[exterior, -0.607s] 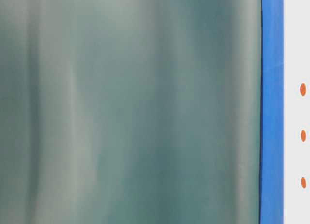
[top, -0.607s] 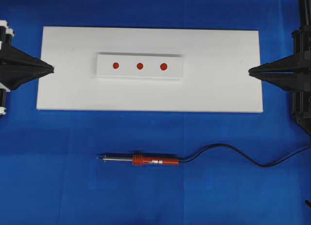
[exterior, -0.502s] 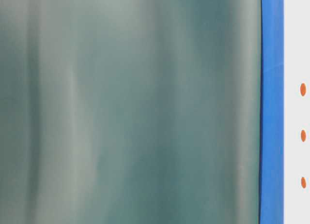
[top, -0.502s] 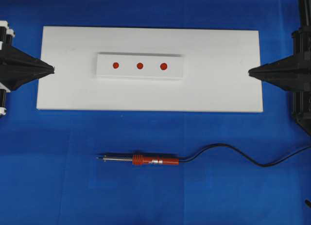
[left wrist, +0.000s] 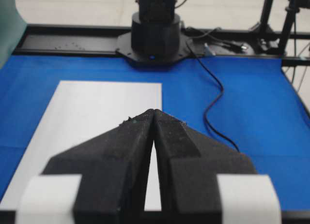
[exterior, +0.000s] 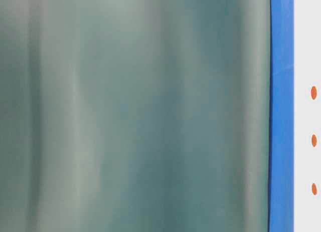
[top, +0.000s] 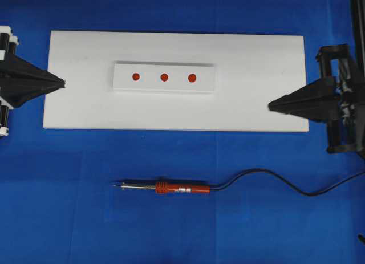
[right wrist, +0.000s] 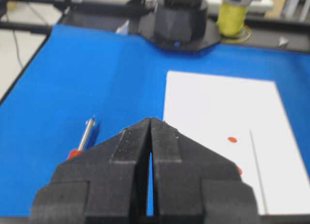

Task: Touch the tip of the soldering iron to the mark.
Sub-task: 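Move the right gripper down toward the red-handled soldering iron, then close the right gripper around the soldering iron's red handle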

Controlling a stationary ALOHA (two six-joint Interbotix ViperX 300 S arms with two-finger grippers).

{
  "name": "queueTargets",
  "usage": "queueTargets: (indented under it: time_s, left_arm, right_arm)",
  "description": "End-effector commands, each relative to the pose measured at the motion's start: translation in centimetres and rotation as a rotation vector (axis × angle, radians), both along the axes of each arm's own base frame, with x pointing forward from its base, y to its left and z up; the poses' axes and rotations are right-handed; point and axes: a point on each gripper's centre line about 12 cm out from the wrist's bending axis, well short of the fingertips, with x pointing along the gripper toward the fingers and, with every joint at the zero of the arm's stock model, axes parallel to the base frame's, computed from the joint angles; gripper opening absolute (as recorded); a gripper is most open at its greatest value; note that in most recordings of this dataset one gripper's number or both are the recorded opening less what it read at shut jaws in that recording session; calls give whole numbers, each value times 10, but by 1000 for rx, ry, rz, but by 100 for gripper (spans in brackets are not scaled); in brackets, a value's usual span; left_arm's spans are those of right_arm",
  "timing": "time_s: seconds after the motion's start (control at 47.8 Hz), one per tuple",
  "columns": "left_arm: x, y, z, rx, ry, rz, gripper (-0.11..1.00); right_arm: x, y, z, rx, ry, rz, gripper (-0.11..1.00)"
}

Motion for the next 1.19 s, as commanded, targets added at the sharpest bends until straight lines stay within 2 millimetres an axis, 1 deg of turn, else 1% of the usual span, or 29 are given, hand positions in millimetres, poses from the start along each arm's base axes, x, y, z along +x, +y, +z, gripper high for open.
queueTargets:
  time_s: [0.0,0.063,0.147,0.209,0.293,0.314,0.356,0.398,0.419,0.565,0.67,0.858,0.921,1.172]
  left_arm:
    - [1,-1,3,3,-12,-3,2]
    - [1,-1,3,3,-14,-3,2]
    - [1,-1,3,3,-14,-3,2]
    - [1,-1,4,3,-15,-3,2]
    - [1,-1,4,1,-15,-3,2]
    - [1,0,4,3,-17,-2,2]
    - [1,-1,4,3,-17,-3,2]
    - [1,0,4,1,-17,-1,2]
    - [1,0,4,3,-17,-2,2]
    - [1,0,3,1,-15,0,2]
    - [1,1,3,3,-12,3,2]
    - [1,1,0,3,-6,4,2]
    - [0,1,0,3,-8,3,2]
    - [0,1,-2,1,-6,4,2]
  right_arm:
    - [15,4,6,9,5,7,-3]
    - [23,5,2,24,33,6,3]
    - [34,6,-5,54,71,0,18]
    - [42,7,-11,77,103,-2,35]
    - [54,13,-22,105,158,5,61]
    - [56,15,-25,109,173,9,69]
    - [62,19,-29,120,198,16,80]
    - [67,23,-32,128,221,22,89]
    - [70,25,-35,132,234,25,91]
    - [93,38,-47,157,318,36,88]
    - [110,47,-55,160,356,46,88]
    - [140,63,-81,180,430,49,88]
    - [149,68,-93,187,456,47,88]
    - [174,87,-127,218,509,46,87]
